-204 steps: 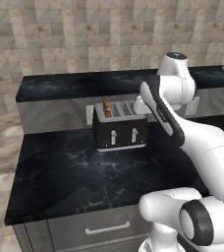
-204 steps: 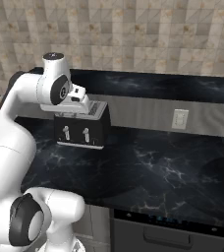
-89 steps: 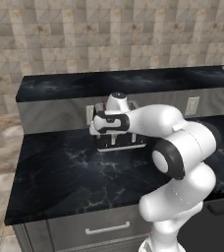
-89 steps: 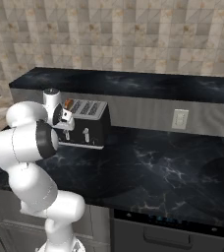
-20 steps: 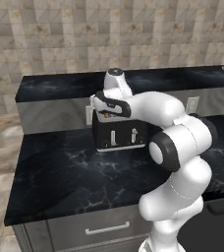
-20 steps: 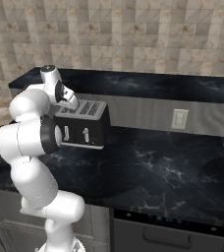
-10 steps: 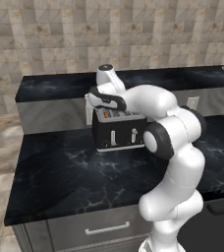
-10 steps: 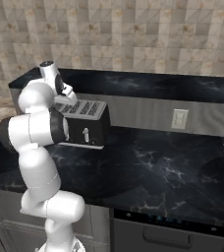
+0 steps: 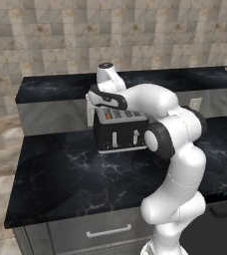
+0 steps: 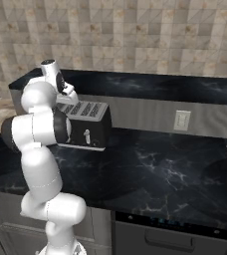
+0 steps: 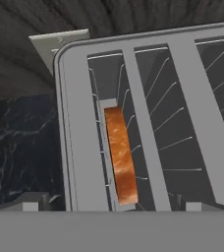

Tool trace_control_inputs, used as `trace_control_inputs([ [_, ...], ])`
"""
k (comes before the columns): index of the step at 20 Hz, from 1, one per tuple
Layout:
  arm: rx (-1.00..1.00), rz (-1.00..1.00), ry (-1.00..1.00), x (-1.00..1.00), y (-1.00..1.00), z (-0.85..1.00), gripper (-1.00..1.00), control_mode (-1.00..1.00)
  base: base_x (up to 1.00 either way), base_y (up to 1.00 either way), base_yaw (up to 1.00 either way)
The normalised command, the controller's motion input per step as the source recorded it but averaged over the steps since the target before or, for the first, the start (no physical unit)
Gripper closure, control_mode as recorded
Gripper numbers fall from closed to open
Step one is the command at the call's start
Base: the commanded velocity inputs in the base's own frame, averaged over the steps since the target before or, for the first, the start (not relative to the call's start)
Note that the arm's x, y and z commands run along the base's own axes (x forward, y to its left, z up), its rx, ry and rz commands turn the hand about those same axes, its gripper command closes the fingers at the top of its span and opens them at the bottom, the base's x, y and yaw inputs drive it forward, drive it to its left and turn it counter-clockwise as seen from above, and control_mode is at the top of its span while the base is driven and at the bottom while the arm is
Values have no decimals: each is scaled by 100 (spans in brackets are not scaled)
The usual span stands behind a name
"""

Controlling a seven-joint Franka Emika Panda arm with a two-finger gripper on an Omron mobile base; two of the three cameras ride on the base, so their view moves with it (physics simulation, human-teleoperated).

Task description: Start the toaster. Once the lever pops up, take the bread to the plate on the dining counter.

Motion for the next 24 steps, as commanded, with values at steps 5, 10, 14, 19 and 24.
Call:
trace_control_inputs([
  [5, 0, 0, 0, 0, -12, -13, -100, -100, 0, 0, 0],
  [10, 0, 0, 0, 0, -14, -16, -100, -100, 0, 0, 0],
  [14, 0, 0, 0, 8, -2, -1, -100, -100, 0, 0, 0],
  [19, 0, 0, 0, 17, 0, 0, -100, -100, 0, 0, 0],
  [24, 0, 0, 0, 13, 0, -3, -100, -100, 0, 0, 0],
])
